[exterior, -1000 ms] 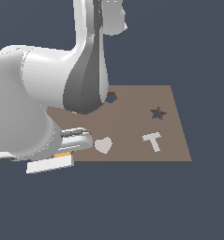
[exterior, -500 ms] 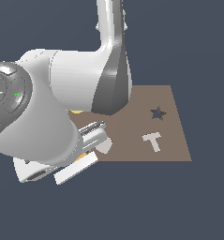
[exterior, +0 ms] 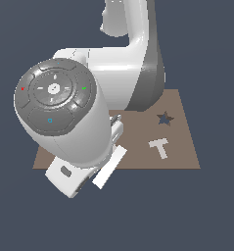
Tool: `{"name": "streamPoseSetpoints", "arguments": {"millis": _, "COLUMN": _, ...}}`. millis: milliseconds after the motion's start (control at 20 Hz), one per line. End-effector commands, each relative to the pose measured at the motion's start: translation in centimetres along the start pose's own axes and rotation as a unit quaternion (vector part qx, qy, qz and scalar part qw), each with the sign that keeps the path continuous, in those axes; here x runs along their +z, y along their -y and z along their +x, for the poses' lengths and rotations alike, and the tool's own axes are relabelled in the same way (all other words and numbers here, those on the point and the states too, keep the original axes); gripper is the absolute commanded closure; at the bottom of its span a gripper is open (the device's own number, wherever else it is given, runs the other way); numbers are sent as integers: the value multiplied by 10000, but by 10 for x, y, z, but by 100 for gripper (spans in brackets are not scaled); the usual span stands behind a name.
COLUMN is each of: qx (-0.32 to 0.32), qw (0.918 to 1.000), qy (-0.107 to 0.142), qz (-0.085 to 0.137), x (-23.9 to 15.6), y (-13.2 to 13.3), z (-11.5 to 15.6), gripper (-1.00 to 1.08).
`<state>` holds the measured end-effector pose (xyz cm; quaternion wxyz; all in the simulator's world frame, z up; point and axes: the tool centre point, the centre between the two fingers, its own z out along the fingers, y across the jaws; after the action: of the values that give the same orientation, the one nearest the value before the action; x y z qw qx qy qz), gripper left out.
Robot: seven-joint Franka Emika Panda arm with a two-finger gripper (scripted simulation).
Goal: Insert a designated object into the corresponding slot on a board.
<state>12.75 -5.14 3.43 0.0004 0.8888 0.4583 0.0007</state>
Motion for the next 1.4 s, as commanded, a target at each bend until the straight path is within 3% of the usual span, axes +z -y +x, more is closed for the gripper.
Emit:
{"name": "streamPoseSetpoints", "arguments": {"millis": 0, "qx": -545, "qw": 9985, "qy": -2, "qz": -4, "x": -1, "y": 12, "z": 8, "gripper": 108}}
{"name": "streamPoseSetpoints", "arguments": {"millis": 150, "qx": -1222, "qw": 9925, "qy": -3, "qz": -4, "x": -1, "y": 28, "z": 16, "gripper": 108}}
{"name": "streamPoseSetpoints", "arguments": {"millis": 300, "qx": -1939, "qw": 9810, "qy": -4, "qz": -5, "x": -2, "y": 47, "z": 22, "gripper": 108}}
{"name": "streamPoseSetpoints", "arguments": {"millis": 450, "qx": -2678, "qw": 9635, "qy": -5, "qz": -5, "x": -2, "y": 67, "z": 25, "gripper": 108}}
{"name": "streamPoseSetpoints", "arguments": {"millis": 600, "qx": -3398, "qw": 9405, "qy": -5, "qz": -5, "x": -3, "y": 88, "z": 25, "gripper": 108}}
{"name": "streamPoseSetpoints", "arguments": {"millis": 750, "qx": -4091, "qw": 9125, "qy": -6, "qz": -5, "x": -3, "y": 108, "z": 22, "gripper": 108}}
{"name": "streamPoseSetpoints", "arguments": {"millis": 950, "qx": -4956, "qw": 8686, "qy": -6, "qz": -4, "x": -4, "y": 133, "z": 14, "gripper": 108}}
{"name": "streamPoseSetpoints", "arguments": {"millis": 1350, "qx": -6447, "qw": 7645, "qy": -6, "qz": -1, "x": -5, "y": 174, "z": -15, "gripper": 108}}
